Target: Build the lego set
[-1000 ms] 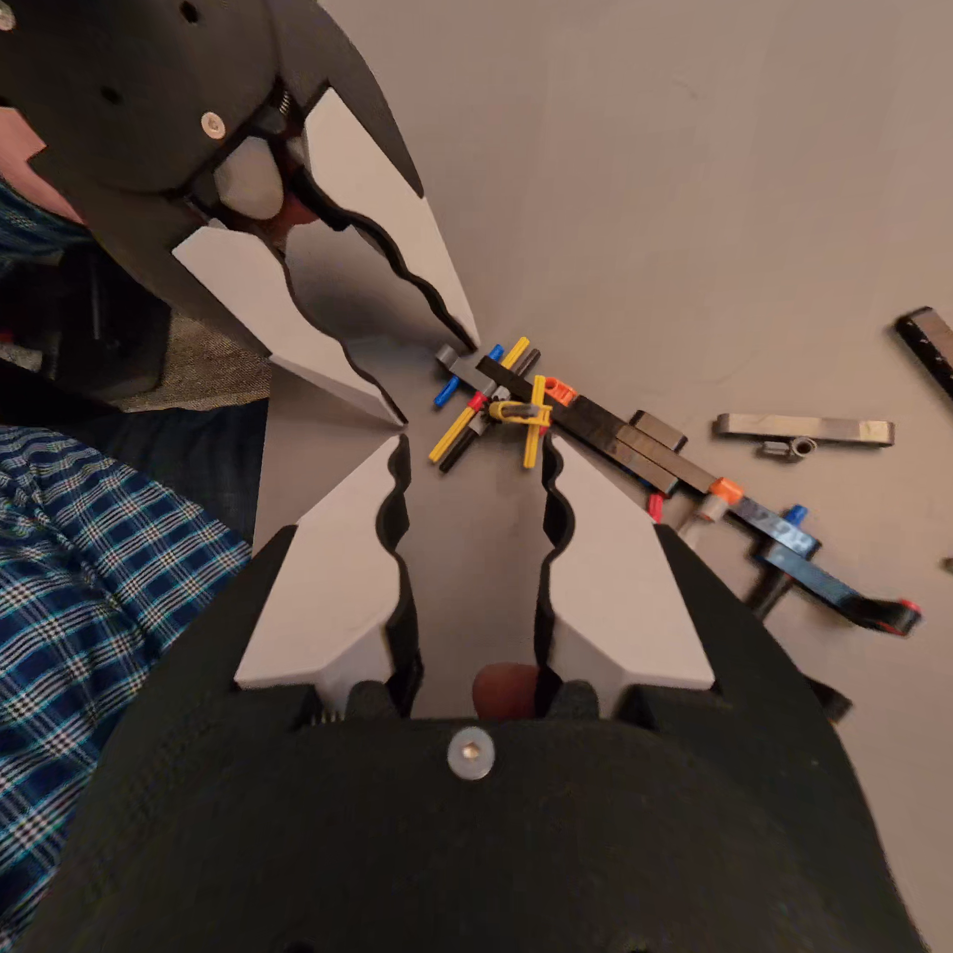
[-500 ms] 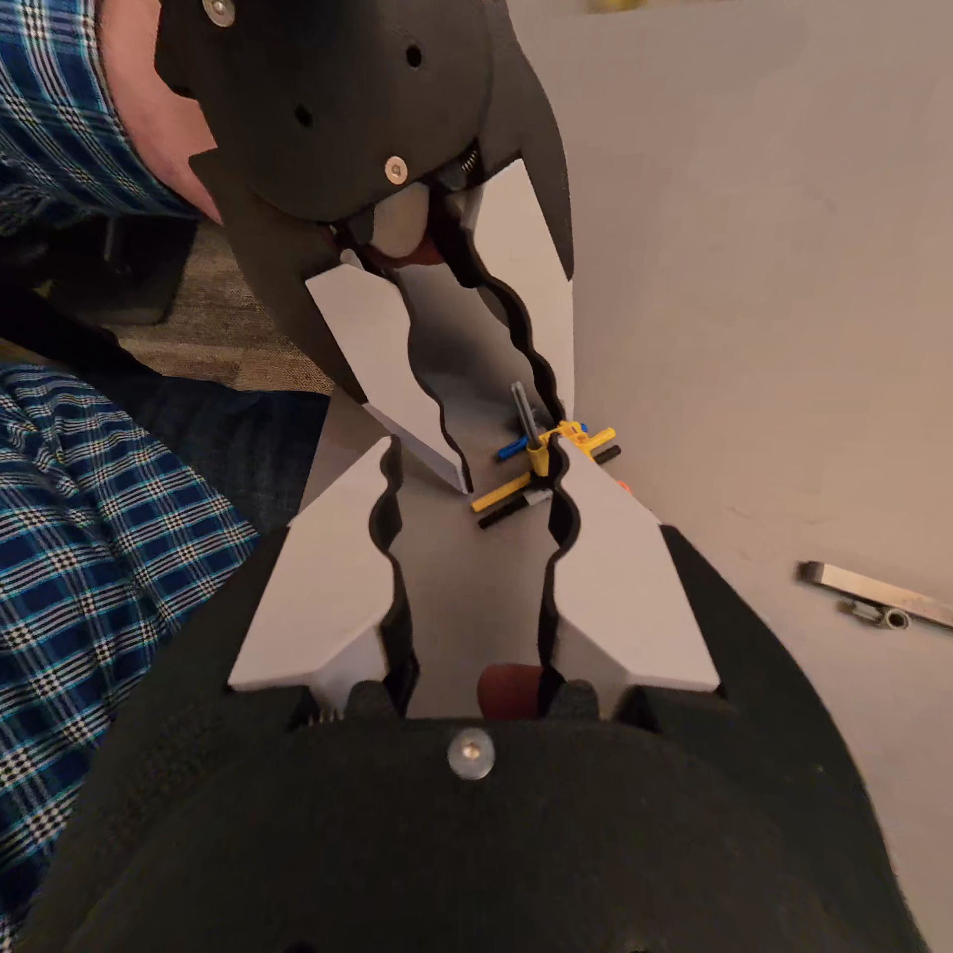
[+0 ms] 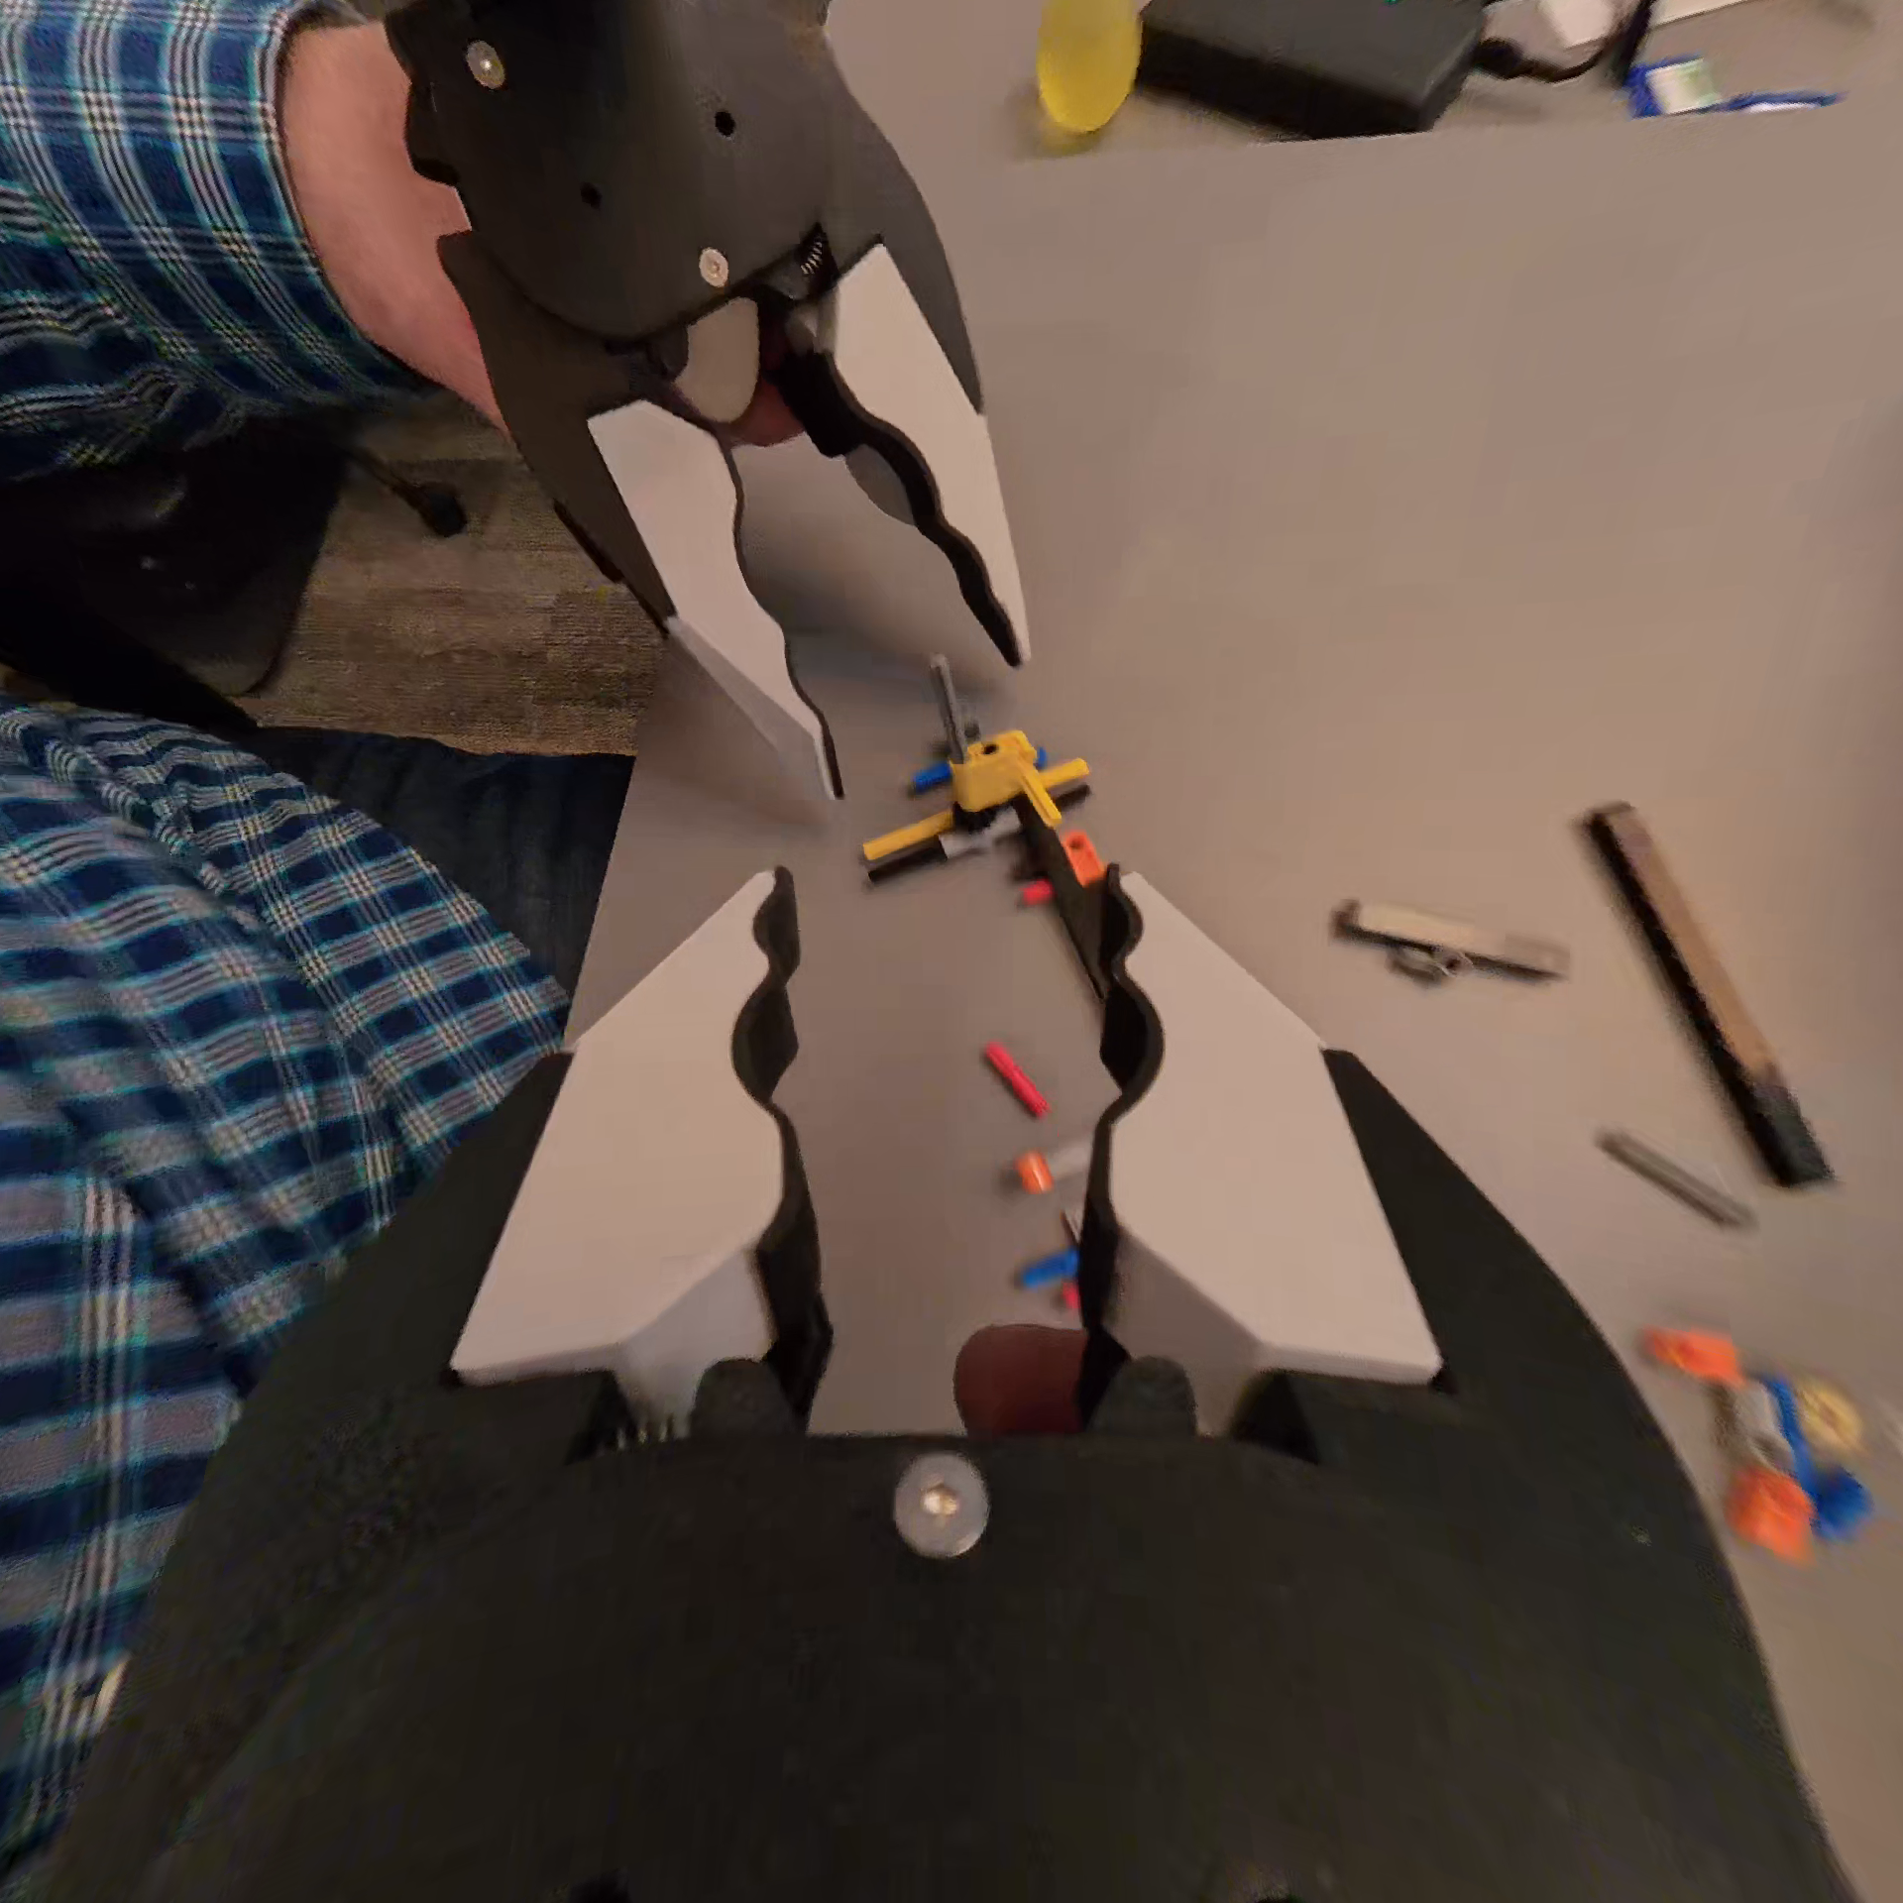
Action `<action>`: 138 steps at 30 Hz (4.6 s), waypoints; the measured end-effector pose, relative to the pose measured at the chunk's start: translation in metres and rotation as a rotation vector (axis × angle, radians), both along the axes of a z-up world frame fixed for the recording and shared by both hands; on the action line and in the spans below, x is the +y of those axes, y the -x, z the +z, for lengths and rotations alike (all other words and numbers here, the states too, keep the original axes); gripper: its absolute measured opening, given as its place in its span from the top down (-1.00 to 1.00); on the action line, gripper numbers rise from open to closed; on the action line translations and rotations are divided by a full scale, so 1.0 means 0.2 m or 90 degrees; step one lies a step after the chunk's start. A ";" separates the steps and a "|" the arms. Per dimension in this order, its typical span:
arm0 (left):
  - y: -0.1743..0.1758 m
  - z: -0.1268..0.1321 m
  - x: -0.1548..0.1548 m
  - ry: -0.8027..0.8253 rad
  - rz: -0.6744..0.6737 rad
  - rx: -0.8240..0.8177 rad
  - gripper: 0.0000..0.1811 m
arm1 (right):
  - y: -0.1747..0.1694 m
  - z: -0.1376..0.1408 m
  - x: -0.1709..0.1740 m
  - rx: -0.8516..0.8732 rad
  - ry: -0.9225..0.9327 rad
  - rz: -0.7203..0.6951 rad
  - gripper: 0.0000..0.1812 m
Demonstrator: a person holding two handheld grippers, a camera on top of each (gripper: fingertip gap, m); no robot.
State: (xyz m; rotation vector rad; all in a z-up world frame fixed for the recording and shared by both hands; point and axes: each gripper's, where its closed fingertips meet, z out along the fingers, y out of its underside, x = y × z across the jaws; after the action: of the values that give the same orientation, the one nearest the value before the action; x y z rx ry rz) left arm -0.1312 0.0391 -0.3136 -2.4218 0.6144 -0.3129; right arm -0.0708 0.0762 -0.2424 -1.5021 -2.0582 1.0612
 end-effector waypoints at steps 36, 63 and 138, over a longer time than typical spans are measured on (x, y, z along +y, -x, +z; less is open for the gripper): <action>-0.42 0.27 0.43 -0.095 -0.111 0.048 0.42 | -1.78 -0.19 0.87 -0.205 -0.153 -0.380 0.85; -0.42 0.28 0.36 -0.090 -0.065 0.046 0.42 | -1.84 -0.33 1.03 -0.169 -0.131 -0.501 0.89; -0.36 0.56 0.22 -0.130 -0.117 -0.210 0.94 | 0.00 0.12 -0.03 0.032 -0.046 0.122 0.91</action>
State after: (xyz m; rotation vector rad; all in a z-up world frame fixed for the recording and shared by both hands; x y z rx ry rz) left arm -0.0594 0.0823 -0.2018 -2.0629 0.6830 -0.6759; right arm -0.0702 0.0711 -0.2176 -1.2508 -2.2159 1.0695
